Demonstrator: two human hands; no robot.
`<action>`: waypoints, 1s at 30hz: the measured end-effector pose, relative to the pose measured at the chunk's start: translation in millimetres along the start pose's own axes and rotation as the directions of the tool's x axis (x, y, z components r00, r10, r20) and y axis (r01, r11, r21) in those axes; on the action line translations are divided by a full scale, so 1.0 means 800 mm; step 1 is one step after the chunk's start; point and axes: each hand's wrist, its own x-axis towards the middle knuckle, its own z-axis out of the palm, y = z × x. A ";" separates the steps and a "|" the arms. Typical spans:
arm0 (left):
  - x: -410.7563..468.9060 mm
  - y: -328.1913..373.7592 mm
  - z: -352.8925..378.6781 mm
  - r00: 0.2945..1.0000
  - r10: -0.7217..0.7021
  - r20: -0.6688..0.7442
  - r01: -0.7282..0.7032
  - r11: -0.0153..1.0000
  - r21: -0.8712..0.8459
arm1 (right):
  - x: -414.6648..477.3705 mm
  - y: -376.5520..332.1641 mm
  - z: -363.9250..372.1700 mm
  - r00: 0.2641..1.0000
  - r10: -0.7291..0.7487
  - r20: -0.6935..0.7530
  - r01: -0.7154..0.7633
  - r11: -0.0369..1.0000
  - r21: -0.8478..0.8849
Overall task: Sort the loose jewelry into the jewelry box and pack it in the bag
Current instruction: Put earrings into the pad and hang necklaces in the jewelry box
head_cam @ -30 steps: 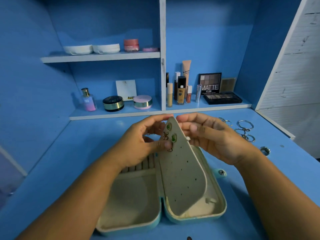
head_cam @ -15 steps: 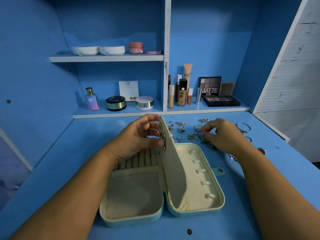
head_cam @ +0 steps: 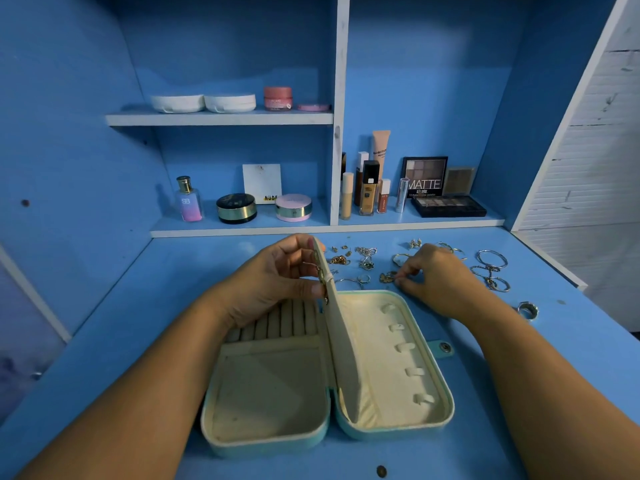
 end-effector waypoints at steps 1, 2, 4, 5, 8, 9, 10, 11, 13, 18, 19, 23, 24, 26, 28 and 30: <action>0.000 0.000 -0.001 1.000 -0.002 -0.004 0.002 1.000 0.002 | 0.000 -0.001 0.001 1.000 0.002 0.004 -0.002 1.000 -0.017; 0.000 -0.001 -0.001 1.000 -0.003 -0.007 0.003 1.000 0.007 | 0.000 -0.002 0.002 1.000 0.009 0.008 -0.009 0.999 -0.036; -0.001 -0.001 -0.001 1.000 -0.003 -0.017 0.004 1.000 0.022 | -0.001 -0.004 0.004 1.000 0.019 0.008 -0.019 0.996 -0.090; -0.001 -0.001 0.000 1.000 -0.004 -0.025 0.004 0.999 0.034 | -0.002 -0.005 0.004 1.000 0.025 0.005 -0.024 0.993 -0.118; -0.002 0.001 0.001 0.999 0.002 -0.033 -0.001 0.999 0.052 | -0.004 -0.009 0.004 0.998 0.059 0.004 -0.057 0.980 -0.190; -0.003 0.002 0.001 1.000 0.003 -0.031 -0.001 0.999 0.051 | -0.004 -0.011 0.004 0.998 0.070 0.004 -0.068 0.973 -0.220; -0.003 0.002 0.001 1.000 0.003 -0.031 -0.001 0.999 0.048 | -0.005 -0.013 0.003 0.997 0.080 0.006 -0.076 0.965 -0.250; -0.003 0.002 0.001 0.999 0.003 -0.031 -0.002 0.999 0.043 | -0.004 -0.014 0.004 0.996 0.085 0.004 -0.081 0.958 -0.274; -0.003 0.001 0.000 1.000 0.004 -0.030 -0.003 0.999 0.039 | -0.005 -0.014 0.005 0.995 0.100 0.008 -0.093 0.950 -0.297; -0.001 -0.002 -0.002 1.000 -0.005 -0.027 0.005 1.000 0.029 | -0.015 -0.033 -0.005 0.991 0.067 -0.120 -0.033 0.963 0.266; 0.000 -0.002 -0.002 1.000 -0.005 -0.029 0.006 1.000 0.030 | -0.020 -0.044 -0.010 0.993 0.062 -0.105 -0.011 0.903 0.430; 0.000 -0.001 -0.001 1.000 -0.005 -0.029 0.006 0.999 0.040 | -0.042 -0.088 -0.019 0.996 -0.060 0.070 -0.024 0.565 0.825; 0.000 0.000 -0.001 0.999 -0.005 -0.033 0.007 0.999 0.045 | -0.045 -0.095 -0.016 0.991 -0.102 0.087 -0.023 0.511 0.859; 0.000 0.001 0.000 0.999 -0.006 -0.036 0.009 0.997 0.078 | -0.048 -0.104 -0.008 0.982 -0.164 0.092 -0.011 0.436 0.900; 0.000 0.001 0.000 1.000 -0.005 -0.031 0.008 0.994 0.109 | -0.049 -0.106 -0.002 0.978 -0.181 0.104 -0.026 0.392 0.920; -0.001 0.002 0.000 0.999 -0.003 -0.033 0.007 0.994 0.112 | -0.049 -0.106 0.000 0.976 -0.184 0.118 -0.042 0.372 0.927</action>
